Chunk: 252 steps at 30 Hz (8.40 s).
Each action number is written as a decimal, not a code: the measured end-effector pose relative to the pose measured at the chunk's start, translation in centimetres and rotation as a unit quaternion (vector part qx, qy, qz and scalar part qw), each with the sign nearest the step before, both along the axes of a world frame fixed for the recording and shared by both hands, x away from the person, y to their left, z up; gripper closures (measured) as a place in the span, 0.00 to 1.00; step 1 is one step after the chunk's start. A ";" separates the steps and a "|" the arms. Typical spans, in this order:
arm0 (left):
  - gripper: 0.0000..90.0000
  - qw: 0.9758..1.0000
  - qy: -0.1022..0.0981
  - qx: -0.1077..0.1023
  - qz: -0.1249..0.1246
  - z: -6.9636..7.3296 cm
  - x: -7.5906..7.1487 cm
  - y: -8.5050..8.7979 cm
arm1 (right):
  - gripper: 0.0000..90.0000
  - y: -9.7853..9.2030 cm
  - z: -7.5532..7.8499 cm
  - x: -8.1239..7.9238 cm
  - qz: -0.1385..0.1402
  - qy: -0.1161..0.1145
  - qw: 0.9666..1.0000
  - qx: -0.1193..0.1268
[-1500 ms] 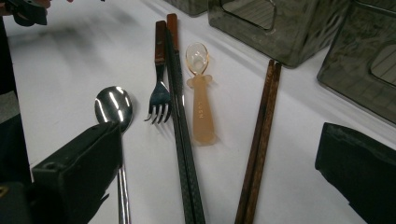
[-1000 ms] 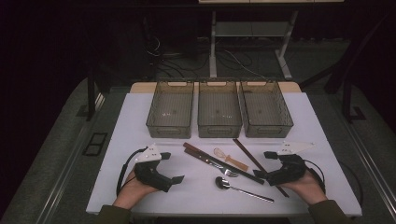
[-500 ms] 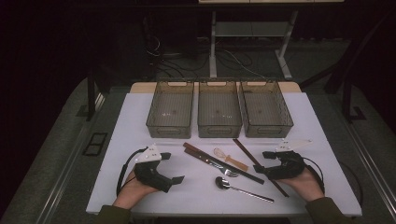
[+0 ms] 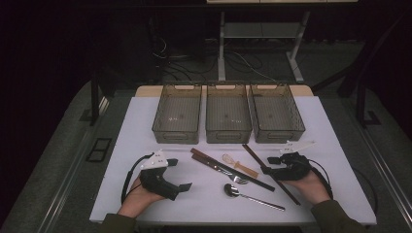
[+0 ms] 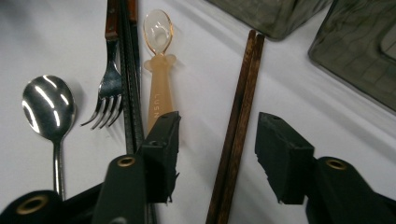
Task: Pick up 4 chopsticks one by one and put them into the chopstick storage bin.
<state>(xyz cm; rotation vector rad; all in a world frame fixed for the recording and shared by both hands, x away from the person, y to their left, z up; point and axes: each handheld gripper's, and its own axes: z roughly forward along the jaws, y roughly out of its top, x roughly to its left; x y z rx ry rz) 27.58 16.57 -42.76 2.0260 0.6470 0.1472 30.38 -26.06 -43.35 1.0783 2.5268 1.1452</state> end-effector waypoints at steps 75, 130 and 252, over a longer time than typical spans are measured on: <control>0.00 1.000 0.003 -0.005 -0.002 0.0 -0.1 0.2 | 0.85 -0.1 0.3 -0.8 0.017 0.006 0.999 -0.051; 0.00 1.000 0.000 -0.003 -0.006 -0.1 -0.2 0.1 | 0.95 -0.9 -0.4 0.1 -0.034 0.022 0.996 -0.079; 0.00 0.999 -0.013 0.000 -0.035 -0.7 -0.6 -0.5 | 0.95 16.9 11.6 13.5 0.001 -0.061 0.996 0.068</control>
